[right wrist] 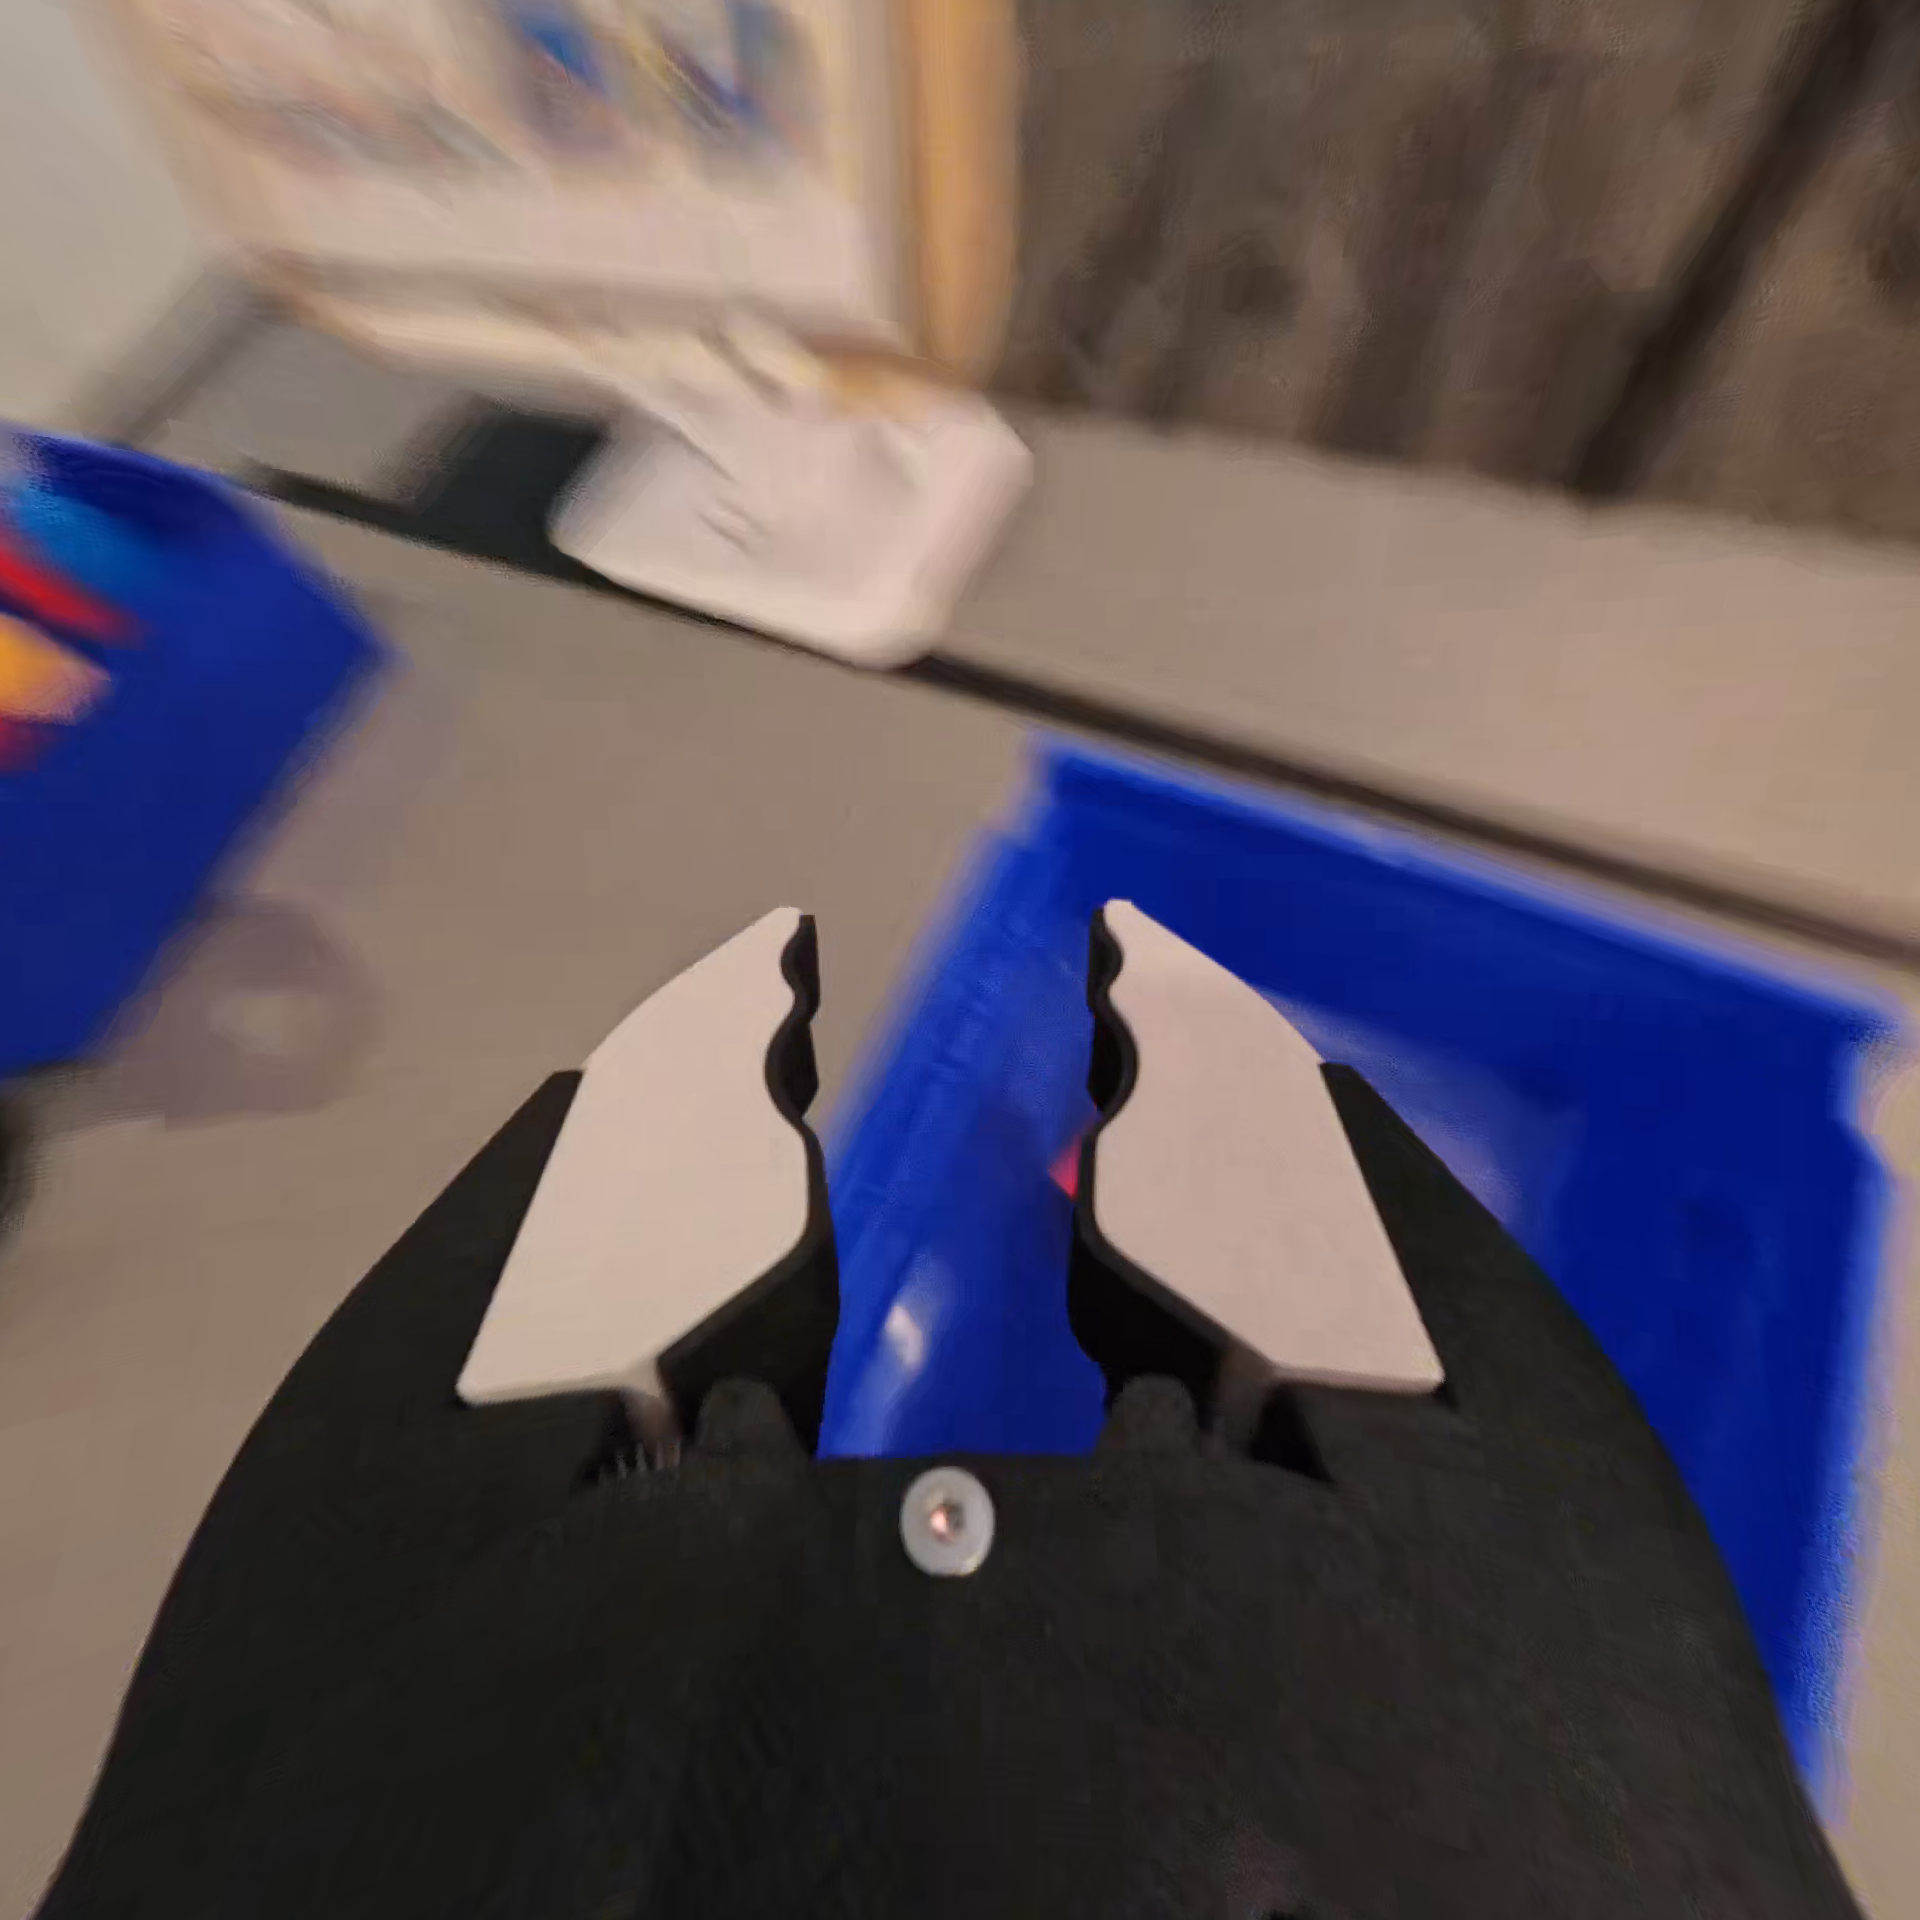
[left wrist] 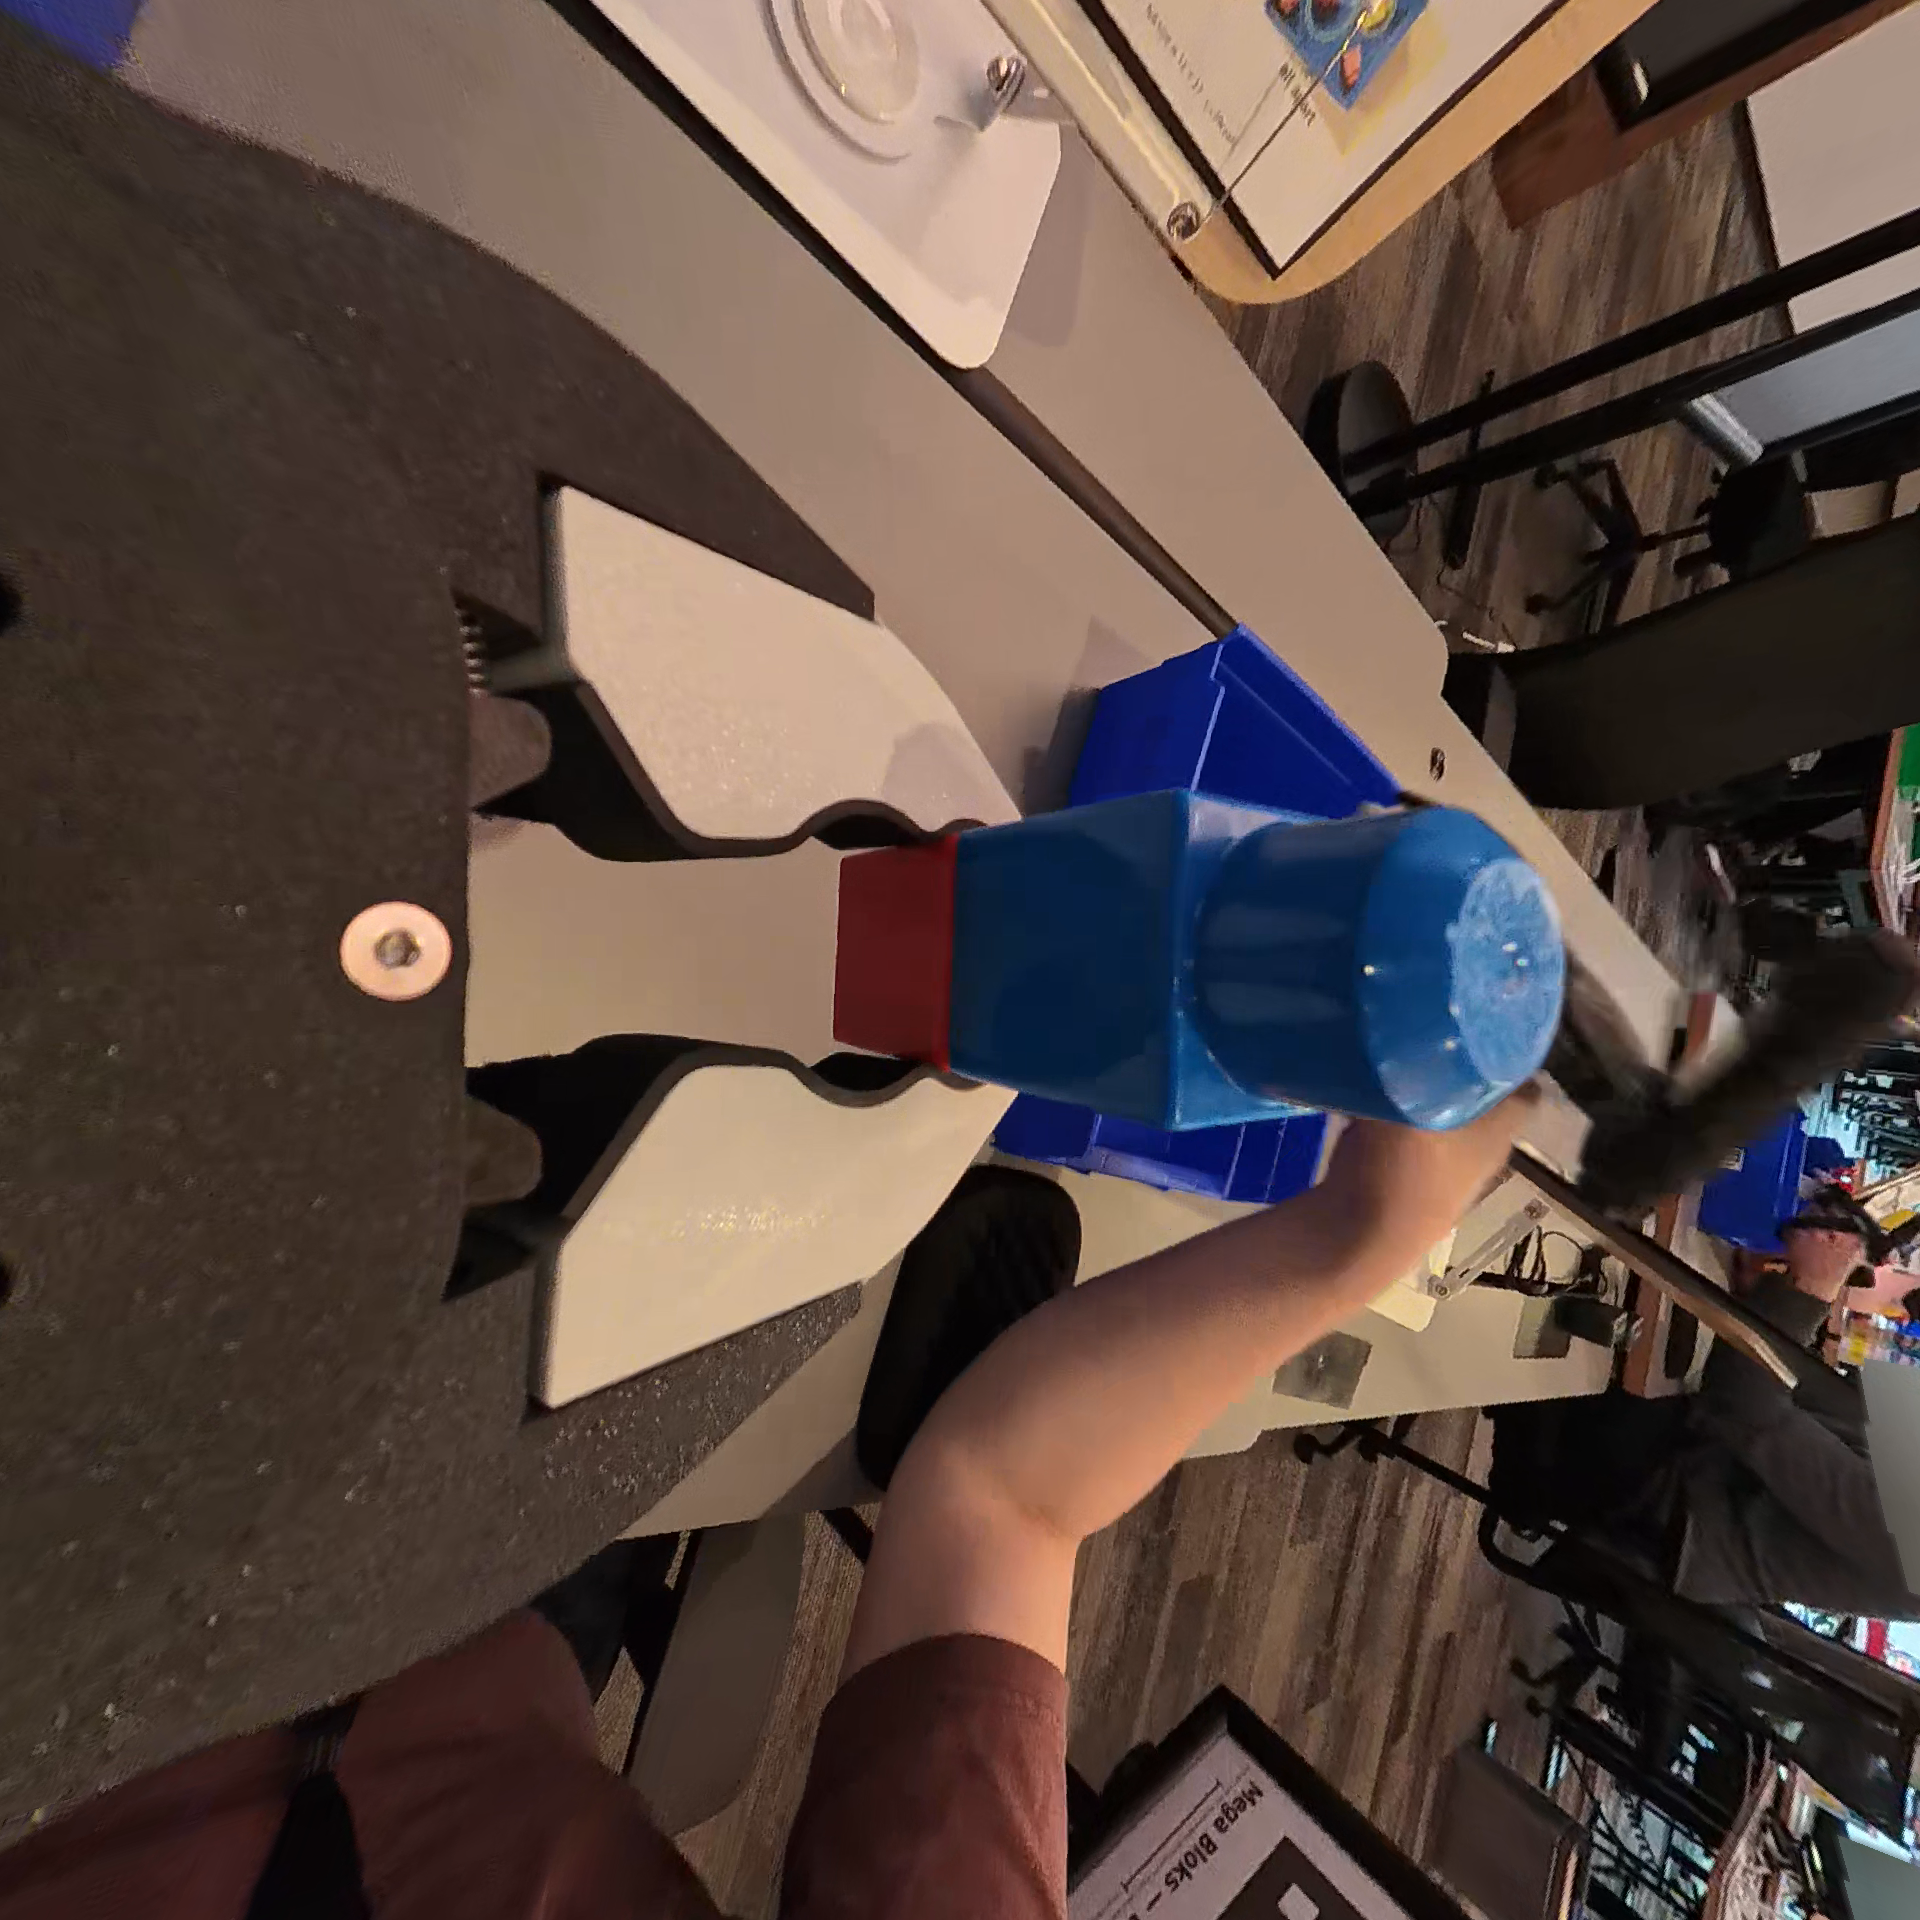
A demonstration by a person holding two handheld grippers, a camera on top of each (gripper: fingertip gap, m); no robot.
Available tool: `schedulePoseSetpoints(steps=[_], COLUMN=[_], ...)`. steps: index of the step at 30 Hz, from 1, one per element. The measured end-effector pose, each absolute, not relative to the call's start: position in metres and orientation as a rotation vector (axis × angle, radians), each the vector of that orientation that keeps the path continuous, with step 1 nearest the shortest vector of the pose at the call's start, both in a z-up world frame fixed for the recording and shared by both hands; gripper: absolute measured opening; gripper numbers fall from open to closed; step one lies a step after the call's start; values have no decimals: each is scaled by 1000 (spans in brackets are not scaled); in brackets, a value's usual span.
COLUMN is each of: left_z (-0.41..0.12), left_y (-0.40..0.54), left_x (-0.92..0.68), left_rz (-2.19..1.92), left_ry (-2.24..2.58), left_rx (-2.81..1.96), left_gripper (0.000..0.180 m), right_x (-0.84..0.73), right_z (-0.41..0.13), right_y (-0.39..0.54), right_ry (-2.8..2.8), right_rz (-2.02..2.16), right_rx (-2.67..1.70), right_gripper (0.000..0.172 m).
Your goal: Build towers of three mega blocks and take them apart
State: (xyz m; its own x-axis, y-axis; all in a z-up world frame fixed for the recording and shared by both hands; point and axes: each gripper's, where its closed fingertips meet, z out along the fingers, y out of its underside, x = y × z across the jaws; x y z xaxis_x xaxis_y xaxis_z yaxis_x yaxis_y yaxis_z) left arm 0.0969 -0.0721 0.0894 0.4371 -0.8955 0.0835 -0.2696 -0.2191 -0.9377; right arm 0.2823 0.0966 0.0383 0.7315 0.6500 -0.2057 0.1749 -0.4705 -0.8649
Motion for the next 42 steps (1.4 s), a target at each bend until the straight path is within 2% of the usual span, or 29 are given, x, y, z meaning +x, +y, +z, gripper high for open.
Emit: schedulePoseSetpoints(steps=[3,5,11,13,14,26,30,33,36,39,42], left_z=[85,82,72,65,62,70,38,43,60,71,73], left_y=[-73,-77,-91,-94,-92,-109,-117,-119,-115,-114,-112], left_x=[102,107,120,123,124,121,128,135,129,121,119], left_rz=[-822,-846,-894,-882,-864,-1039,-980,-1026,-1032,-1042,-1046], left_ry=[1036,1056,1149,1192,1194,1238,1410,1402,1334,1293,1277], left_rx=[-1736,-1742,-1762,-1781,-1787,-1764,-1866,-1831,-1780,-1747,-1748], left_gripper=[36,36,36,36,36,36,36,35,35,35,35], right_x=[195,158,96,93,94,91,131,194,311,375,384], right_z=[138,160,121,119,118,136,166,141,74,-10,-77], right_y=[-1,-52,-82,-86,-90,-98,-72,7,74,91,112], right_ry=[-895,-1029,-1231,-1253,-1280,-1193,-999,-881,-701,-541,-495], right_rz=[1173,1334,1310,1371,1408,1478,1542,939,229,103,143], right_rx=[-1447,-1254,-1311,-1298,-1283,-1219,-1176,-1457,-1938,-2379,-2575], right_gripper=[57,59,68,55,37,35,36,36,36,37,37])
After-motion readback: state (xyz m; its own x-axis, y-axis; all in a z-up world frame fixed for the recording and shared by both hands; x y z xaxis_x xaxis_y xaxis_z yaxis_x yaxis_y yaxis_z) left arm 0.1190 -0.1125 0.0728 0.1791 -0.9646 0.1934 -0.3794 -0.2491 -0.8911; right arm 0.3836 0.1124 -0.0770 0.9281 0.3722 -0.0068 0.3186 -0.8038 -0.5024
